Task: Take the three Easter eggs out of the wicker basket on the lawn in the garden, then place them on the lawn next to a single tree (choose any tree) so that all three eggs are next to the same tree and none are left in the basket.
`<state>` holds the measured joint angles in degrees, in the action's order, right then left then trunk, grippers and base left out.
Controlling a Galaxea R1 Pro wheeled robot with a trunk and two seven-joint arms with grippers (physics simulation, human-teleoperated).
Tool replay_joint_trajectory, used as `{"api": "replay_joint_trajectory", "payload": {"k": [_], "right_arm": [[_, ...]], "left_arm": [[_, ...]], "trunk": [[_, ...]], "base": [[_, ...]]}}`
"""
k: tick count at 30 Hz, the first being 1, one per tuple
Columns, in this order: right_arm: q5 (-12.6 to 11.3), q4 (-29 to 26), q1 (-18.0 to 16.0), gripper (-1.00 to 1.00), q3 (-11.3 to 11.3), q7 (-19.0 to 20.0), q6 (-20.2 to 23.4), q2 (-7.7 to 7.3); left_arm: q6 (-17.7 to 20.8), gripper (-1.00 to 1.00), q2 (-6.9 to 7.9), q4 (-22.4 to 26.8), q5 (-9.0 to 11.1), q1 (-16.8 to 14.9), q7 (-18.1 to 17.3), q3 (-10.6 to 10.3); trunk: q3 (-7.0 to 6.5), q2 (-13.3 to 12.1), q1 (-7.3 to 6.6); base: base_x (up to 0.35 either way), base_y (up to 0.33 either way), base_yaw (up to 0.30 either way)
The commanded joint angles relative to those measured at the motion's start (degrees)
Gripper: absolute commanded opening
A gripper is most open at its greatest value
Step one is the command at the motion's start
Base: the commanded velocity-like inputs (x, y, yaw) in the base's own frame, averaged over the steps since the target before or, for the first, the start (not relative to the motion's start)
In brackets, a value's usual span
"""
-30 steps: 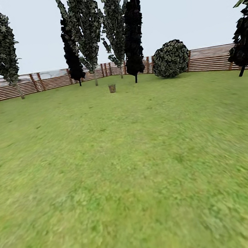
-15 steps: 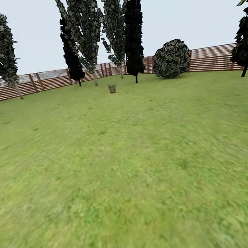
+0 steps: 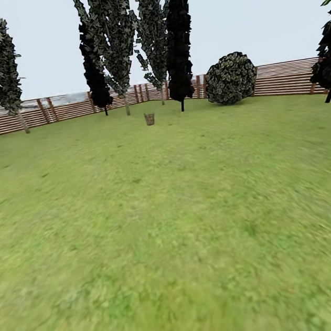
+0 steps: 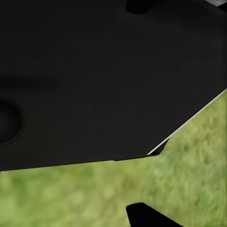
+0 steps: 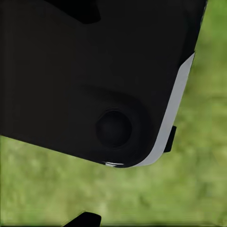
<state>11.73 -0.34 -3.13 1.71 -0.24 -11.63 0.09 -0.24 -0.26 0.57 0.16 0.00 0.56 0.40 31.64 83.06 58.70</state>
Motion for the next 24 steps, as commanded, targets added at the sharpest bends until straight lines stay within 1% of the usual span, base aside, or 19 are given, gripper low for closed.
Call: {"api": "replay_joint_trajectory", "payload": {"k": [1,24], "right_arm": [[0.14,0.02,-0.03,1.00,0.14,-0.03,-0.15,0.00],[0.14,0.05,-0.03,1.00,0.14,-0.03,-0.15,0.00]], "left_arm": [[-0.03,1.00,-0.01,0.05,0.02,0.00,0.06,0.04],[-0.07,1.00,-0.01,0.05,0.02,0.00,0.06,0.04]], "trunk": [[0.05,0.02,0.03],[0.05,0.02,0.03]], "base": [[0.323,0.000,0.000],[0.323,0.000,0.000]]}}
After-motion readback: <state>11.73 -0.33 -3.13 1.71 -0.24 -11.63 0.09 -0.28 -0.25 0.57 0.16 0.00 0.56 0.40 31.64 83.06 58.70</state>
